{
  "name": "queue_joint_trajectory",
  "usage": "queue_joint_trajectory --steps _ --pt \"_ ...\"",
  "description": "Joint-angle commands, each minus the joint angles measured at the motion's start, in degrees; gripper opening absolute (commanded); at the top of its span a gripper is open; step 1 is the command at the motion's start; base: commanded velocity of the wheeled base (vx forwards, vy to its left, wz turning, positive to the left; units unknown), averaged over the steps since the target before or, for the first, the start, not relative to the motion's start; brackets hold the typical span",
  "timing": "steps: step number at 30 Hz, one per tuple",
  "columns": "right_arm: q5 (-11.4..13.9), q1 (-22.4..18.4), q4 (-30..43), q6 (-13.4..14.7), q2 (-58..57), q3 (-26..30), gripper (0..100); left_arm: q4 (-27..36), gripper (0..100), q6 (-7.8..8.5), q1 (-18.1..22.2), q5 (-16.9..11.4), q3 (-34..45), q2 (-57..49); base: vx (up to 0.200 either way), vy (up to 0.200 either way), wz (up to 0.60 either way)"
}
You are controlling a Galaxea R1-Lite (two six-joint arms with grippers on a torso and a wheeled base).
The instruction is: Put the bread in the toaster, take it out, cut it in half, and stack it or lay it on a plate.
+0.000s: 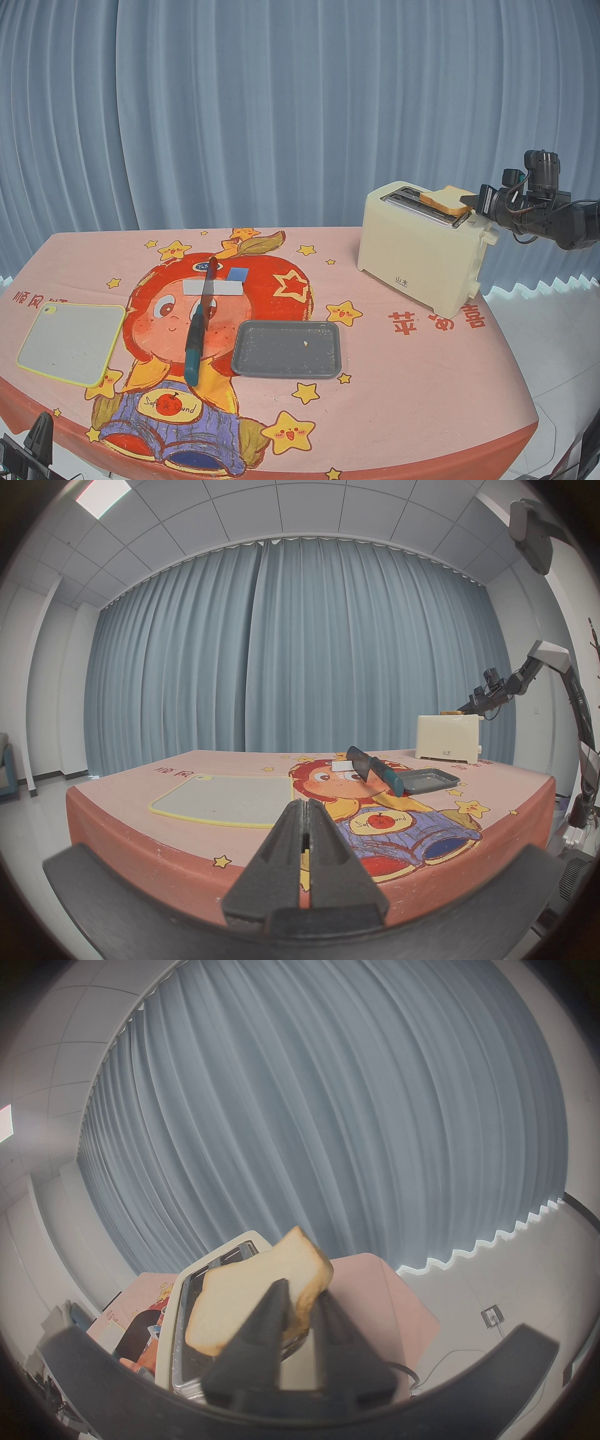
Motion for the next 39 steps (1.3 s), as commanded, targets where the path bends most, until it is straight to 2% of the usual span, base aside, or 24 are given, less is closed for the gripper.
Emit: queue_joint_trajectory --steps 1,9,15,25,30,35,36,37,39 --pt "0.0 0.1 0.1 0.0 0.0 0.1 0 -0.1 0 -0.01 0.0 0.0 1.0 -0.9 0.000 0.000 0.00" --pt "0.1 -0.1 -0.8 0.1 -1.0 0.7 0 -0.1 0 -0.01 0.0 0.0 1.0 -0.9 0.000 0.000 0.00" --pt "0.5 0.1 -0.9 0.1 -7.0 1.9 0 0.0 0 -0.01 0.0 0.0 1.0 -0.9 0.000 0.000 0.00" --pt "0.2 3.9 -0.9 1.7 -15.1 6.1 0 -0.1 0 -0.01 0.0 0.0 1.0 -0.9 0.000 0.000 0.00" --pt "-0.3 8.1 -0.9 1.8 -24.5 14.5 0 -0.1 0 -0.01 0.0 0.0 1.0 -0.9 0.000 0.000 0.00" --pt "-2.1 12.4 -1.0 2.7 -32.5 23.5 0 -0.1 0 -0.01 0.0 0.0 1.0 -0.9 0.000 0.000 0.00" --pt "-2.1 12.4 -1.0 2.7 -32.5 23.5 0 -0.1 0 -0.01 0.0 0.0 1.0 -0.9 0.000 0.000 0.00" --pt "-3.8 14.1 -1.0 3.3 -35.2 26.2 0 -0.1 0 -0.01 0.0 0.0 1.0 -0.9 0.000 0.000 0.00" --pt "-5.6 15.7 -1.0 3.9 -38.0 28.8 0 -0.1 0 -0.01 0.0 0.0 1.0 -0.9 0.000 0.000 0.00"
